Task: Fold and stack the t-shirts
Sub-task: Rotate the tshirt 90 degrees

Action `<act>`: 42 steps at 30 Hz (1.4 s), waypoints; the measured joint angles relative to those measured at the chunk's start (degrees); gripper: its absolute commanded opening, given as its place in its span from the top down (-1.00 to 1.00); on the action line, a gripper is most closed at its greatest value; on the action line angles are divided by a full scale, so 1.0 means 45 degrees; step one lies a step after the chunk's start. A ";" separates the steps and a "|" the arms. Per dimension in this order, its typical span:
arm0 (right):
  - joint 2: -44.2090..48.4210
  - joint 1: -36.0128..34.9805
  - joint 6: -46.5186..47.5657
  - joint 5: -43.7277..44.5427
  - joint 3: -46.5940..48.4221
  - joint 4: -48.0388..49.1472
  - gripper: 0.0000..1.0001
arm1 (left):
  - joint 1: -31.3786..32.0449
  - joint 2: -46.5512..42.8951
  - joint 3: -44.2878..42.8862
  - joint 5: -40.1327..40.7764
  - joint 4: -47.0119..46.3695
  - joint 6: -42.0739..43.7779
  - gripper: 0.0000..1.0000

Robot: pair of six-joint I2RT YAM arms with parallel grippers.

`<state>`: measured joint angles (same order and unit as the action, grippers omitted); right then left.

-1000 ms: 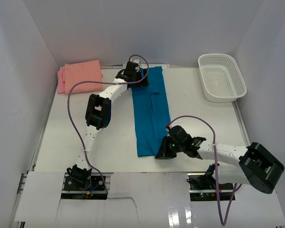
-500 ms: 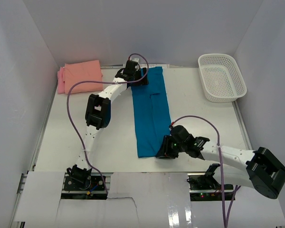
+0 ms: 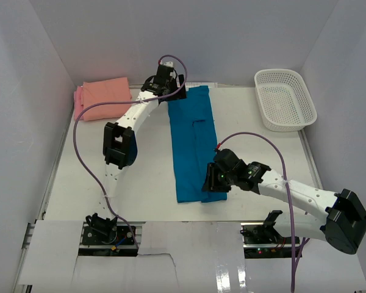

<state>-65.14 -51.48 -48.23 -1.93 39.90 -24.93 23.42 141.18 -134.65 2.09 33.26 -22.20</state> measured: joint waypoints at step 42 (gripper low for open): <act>-0.3463 0.0282 0.2715 -0.0665 -0.0384 0.1685 0.82 | 0.3827 -1.2750 1.7942 -0.0325 0.0097 -0.4760 -0.91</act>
<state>-80.73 -50.22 -36.01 -4.93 38.17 -17.34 40.64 83.81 -53.91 0.62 33.69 -43.62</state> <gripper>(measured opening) 0.078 0.953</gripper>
